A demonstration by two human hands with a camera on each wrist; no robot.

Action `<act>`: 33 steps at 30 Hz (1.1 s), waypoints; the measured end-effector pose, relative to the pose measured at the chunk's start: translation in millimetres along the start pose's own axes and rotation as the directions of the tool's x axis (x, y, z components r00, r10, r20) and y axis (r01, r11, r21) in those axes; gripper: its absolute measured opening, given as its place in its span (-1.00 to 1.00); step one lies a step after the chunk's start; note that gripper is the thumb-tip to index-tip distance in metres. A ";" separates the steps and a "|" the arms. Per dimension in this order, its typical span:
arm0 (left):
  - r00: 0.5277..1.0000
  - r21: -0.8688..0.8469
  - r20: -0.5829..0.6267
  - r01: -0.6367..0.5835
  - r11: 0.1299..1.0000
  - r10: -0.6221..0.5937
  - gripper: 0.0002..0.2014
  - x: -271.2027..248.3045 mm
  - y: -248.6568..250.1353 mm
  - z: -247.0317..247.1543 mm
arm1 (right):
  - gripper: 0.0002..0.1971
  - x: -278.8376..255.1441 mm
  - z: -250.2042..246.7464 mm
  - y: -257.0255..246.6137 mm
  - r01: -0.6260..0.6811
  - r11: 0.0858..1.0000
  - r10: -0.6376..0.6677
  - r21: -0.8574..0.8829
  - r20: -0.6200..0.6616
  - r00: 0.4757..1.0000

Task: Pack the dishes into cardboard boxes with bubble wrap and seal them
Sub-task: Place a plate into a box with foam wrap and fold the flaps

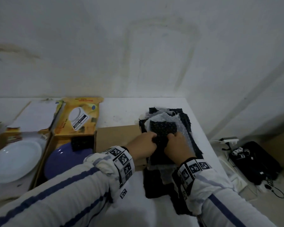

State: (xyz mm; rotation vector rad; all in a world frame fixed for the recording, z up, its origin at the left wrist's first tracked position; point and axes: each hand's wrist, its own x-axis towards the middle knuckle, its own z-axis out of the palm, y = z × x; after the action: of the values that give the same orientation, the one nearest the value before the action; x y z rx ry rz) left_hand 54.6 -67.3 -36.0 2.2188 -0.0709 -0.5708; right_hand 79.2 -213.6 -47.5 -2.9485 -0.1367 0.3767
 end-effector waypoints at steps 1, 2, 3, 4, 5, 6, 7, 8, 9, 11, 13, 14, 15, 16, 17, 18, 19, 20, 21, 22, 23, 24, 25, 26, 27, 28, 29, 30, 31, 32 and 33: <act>0.999 -0.050 0.024 0.039 0.998 -0.038 -0.46 3.3 3.1 4.5 | -0.65 0.6 3.5 4.0 0.010 1.000 -0.010 0.023 0.009 1.000; 0.996 -0.105 0.048 0.080 0.991 -0.075 -0.43 5.9 5.7 8.7 | -0.64 0.9 6.1 6.4 0.019 0.999 -0.019 0.036 0.019 1.000; 0.992 -0.158 0.069 0.119 0.980 -0.110 -0.40 8.4 7.4 12.3 | -0.65 1.1 7.8 8.0 0.034 0.999 -0.034 0.041 0.018 0.999; 0.985 -0.204 0.087 0.161 0.966 -0.146 -0.36 10.9 7.9 15.5 | -0.67 1.6 9.0 9.4 0.050 0.998 -0.050 0.041 0.008 0.999; 0.979 -0.248 0.101 0.198 0.948 -0.178 -0.33 12.9 7.5 18.0 | -0.70 2.3 10.1 10.5 0.071 0.997 -0.070 0.037 -0.012 0.997; 0.972 -0.288 0.113 0.229 0.930 -0.204 -0.31 13.5 7.3 19.7 | -0.72 2.5 10.3 11.7 0.090 0.995 -0.089 0.035 -0.023 0.996; 0.968 -0.325 0.117 0.247 0.913 -0.220 -0.30 13.9 7.0 20.7 | -0.74 3.8 11.0 13.3 0.118 0.992 -0.116 0.040 -0.036 0.993; 0.966 -0.357 0.117 0.258 0.898 -0.230 -0.29 13.1 7.2 21.0 | -0.76 5.2 11.5 14.7 0.139 0.989 -0.137 0.045 -0.040 0.990; 0.966 -0.389 0.113 0.260 0.884 -0.235 -0.28 12.2 7.4 21.7 | -0.77 6.6 11.8 16.6 0.155 0.987 -0.153 0.051 -0.043 0.987; 0.973 -0.431 0.096 0.232 0.872 -0.212 -0.27 10.7 7.6 21.3 | -0.79 7.3 7.7 17.5 0.175 0.982 -0.170 0.065 -0.074 0.983; 0.985 -0.387 0.021 0.165 0.907 -0.170 -0.26 7.3 7.4 19.1 | -0.80 6.2 -1.6 14.9 0.204 0.977 -0.192 0.065 -0.151 0.970; 0.990 -0.333 -0.038 0.115 0.936 -0.135 -0.26 3.5 8.3 16.7 | -0.80 4.3 -8.9 11.7 0.210 0.976 -0.196 0.061 -0.185 0.963; 0.991 -0.281 -0.099 0.059 0.958 -0.090 -0.27 -0.1 8.8 13.1 | -0.80 2.3 -16.7 7.4 0.216 0.974 -0.198 0.060 -0.228 0.953; 0.986 -0.236 -0.160 0.002 0.972 -0.041 -0.32 -4.9 9.7 8.5 | -0.81 0.0 -25.0 2.0 0.230 0.971 -0.203 0.072 -0.269 0.941; 0.975 -0.199 -0.222 -0.049 0.979 0.004 -0.40 -9.0 10.2 3.4 | -0.83 -1.9 -32.2 -4.3 0.266 0.959 -0.223 0.099 -0.317 0.922; 0.961 -0.177 -0.275 -0.076 0.981 0.025 -0.53 -13.8 9.7 -2.8 | -0.85 -3.8 -38.7 -12.0 0.312 0.938 -0.245 0.153 -0.344 0.906; 0.943 -0.161 -0.332 -0.098 0.982 0.040 -0.69 -17.7 7.3 -9.8 | -0.81 -4.7 -43.4 -20.3 0.363 0.903 -0.271 0.230 -0.350 0.897; 0.924 -0.150 -0.381 -0.102 0.983 0.037 -0.83 -22.2 3.7 -17.8 | -0.74 -5.7 -47.8 -30.5 0.388 0.866 -0.290 0.314 -0.317 0.903; 0.903 -0.145 -0.429 -0.101 0.984 0.030 -0.94 -26.1 -3.1 -26.0 | -0.70 -6.9 -51.2 -41.1 0.397 0.834 -0.307 0.384 -0.276 0.911; 0.883 -0.153 -0.468 -0.101 0.983 0.018 -0.95 -31.0 -10.9 -34.8 | -0.70 -8.6 -54.6 -53.0 0.399 0.810 -0.323 0.430 -0.242 0.915; 0.866 -0.168 -0.500 -0.105 0.980 0.007 -0.93 -35.4 -20.7 -43.0 | -0.74 -9.8 -56.7 -65.4 0.420 0.785 -0.353 0.456 -0.229 0.907; 0.853 -0.190 -0.522 -0.105 0.976 -0.009 -0.93 -41.7 -28.6 -50.6 | -0.82 -11.8 -58.2 -77.7 0.436 0.769 -0.381 0.467 -0.212 0.900; 0.836 -0.206 -0.549 -0.117 0.971 -0.016 -0.94 -48.8 -37.3 -58.6 | -0.88 -13.8 -59.0 -91.1 0.453 0.756 -0.414 0.473 -0.190 0.890; 0.822 -0.222 -0.569 -0.120 0.968 -0.029 -0.94 -57.6 -45.0 -66.1 | -0.89 -16.0 -59.1 -105.0 0.463 0.750 -0.445 0.473 -0.157 0.882; 0.809 -0.249 -0.586 -0.120 0.961 -0.051 -0.93 -66.4 -52.7 -73.2 | -0.85 -17.5 -57.6 -118.6 0.481 0.738 -0.482 0.474 -0.129 0.867; 0.797 -0.280 -0.599 -0.119 0.953 -0.076 -0.92 -75.1 -62.3 -79.8 | -0.80 -18.6 -55.3 -133.2 0.494 0.733 -0.512 0.468 -0.099 0.853; 0.786 -0.299 -0.611 -0.113 0.948 -0.099 -0.91 -83.3 -72.2 -85.9 | -0.76 -19.4 -52.1 -146.9 0.513 0.730 -0.538 0.452 -0.083 0.839; 0.768 -0.297 -0.629 -0.095 0.950 -0.120 -0.91 -92.7 -82.8 -91.8 | -0.71 -20.8 -47.9 -161.7 0.531 0.732 -0.559 0.427 -0.069 0.826; 0.745 -0.285 -0.653 -0.075 0.955 -0.137 -0.90 -101.2 -95.0 -97.2 | -0.68 -21.3 -42.3 -175.3 0.555 0.727 -0.583 0.403 -0.064 0.810; 0.716 -0.280 -0.681 -0.063 0.958 -0.152 -0.88 -110.2 -107.4 -102.7 | -0.67 -21.9 -35.8 -188.9 0.579 0.720 -0.605 0.383 -0.063 0.794; 0.687 -0.285 -0.706 -0.054 0.957 -0.171 -0.86 -118.7 -119.6 -108.1 | -0.69 -22.0 -28.3 -201.6 0.601 0.709 -0.625 0.368 -0.066 0.778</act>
State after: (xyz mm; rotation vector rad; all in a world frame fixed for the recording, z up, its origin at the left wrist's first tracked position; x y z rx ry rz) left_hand -22.3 116.8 -19.4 2.0081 0.4775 0.3013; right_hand 51.2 -22.3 20.1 -2.3266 -0.9255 0.3422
